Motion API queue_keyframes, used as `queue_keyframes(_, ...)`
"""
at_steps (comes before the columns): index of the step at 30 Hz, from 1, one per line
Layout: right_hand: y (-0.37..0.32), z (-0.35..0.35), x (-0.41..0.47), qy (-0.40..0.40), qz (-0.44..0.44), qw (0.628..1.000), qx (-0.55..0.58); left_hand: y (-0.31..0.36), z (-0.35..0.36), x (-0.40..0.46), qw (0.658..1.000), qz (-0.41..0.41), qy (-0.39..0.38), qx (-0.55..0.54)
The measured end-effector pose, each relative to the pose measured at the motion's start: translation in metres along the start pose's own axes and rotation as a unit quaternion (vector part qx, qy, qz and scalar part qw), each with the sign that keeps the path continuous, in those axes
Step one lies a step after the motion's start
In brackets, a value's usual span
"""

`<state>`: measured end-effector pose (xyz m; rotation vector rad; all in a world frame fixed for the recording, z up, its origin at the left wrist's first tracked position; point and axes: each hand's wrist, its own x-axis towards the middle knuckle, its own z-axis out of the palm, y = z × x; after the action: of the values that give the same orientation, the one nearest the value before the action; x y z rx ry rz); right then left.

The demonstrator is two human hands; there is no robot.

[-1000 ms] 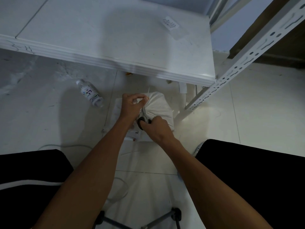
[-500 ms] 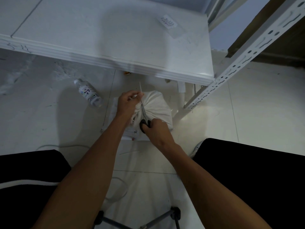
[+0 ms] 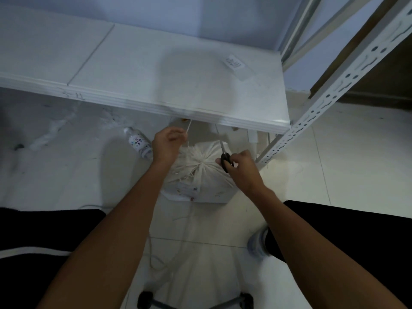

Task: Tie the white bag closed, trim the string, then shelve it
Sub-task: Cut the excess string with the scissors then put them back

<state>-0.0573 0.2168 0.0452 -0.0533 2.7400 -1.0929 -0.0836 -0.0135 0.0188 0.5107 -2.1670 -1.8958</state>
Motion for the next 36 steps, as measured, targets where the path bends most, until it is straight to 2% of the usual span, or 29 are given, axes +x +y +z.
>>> queue_keyframes(6,-0.016,-0.028,-0.001,-0.031,0.034,0.999,-0.019,-0.022,-0.058,-0.016,0.986,-0.018,0.087,0.140)
queue_keyframes(13,-0.042,-0.026,-0.001,-0.079,0.067,0.988,-0.111,-0.058,-0.093,-0.036,0.973,-0.110,0.128,0.158)
queue_keyframes(17,-0.063,-0.005,-0.009,-0.064,0.029,0.985,-0.155,-0.043,-0.093,-0.057,0.946,-0.114,0.147,0.265)
queue_keyframes(19,-0.076,0.009,-0.014,-0.063,-0.006,0.988,-0.139,-0.032,-0.089,-0.064,0.954,-0.103,0.168,0.227)
queue_keyframes(20,-0.083,0.016,-0.015,-0.071,-0.015,0.991,-0.116,-0.024,-0.086,-0.066,0.967,-0.098,0.165,0.168)
queue_keyframes(22,-0.093,0.029,-0.017,-0.089,-0.028,0.991,-0.098,0.000,-0.077,-0.071,0.986,-0.136,0.095,-0.001)
queue_keyframes(24,-0.101,0.037,-0.019,-0.101,-0.054,0.986,-0.124,0.026,-0.069,-0.077,0.971,-0.189,-0.015,-0.146)
queue_keyframes(26,-0.105,0.043,-0.022,-0.104,-0.084,0.973,-0.188,0.037,-0.061,-0.079,0.959,-0.181,-0.079,-0.202)
queue_keyframes(29,-0.107,0.056,-0.027,-0.080,-0.140,0.959,-0.234,0.038,-0.054,-0.081,0.981,-0.109,-0.100,-0.125)
queue_keyframes(33,-0.109,0.081,-0.029,-0.071,-0.199,0.946,-0.246,0.033,-0.056,-0.084,0.999,-0.026,-0.011,-0.040)
queue_keyframes(36,-0.109,0.089,-0.029,-0.062,-0.207,0.949,-0.231,0.027,-0.062,-0.082,0.999,-0.027,0.016,-0.015)
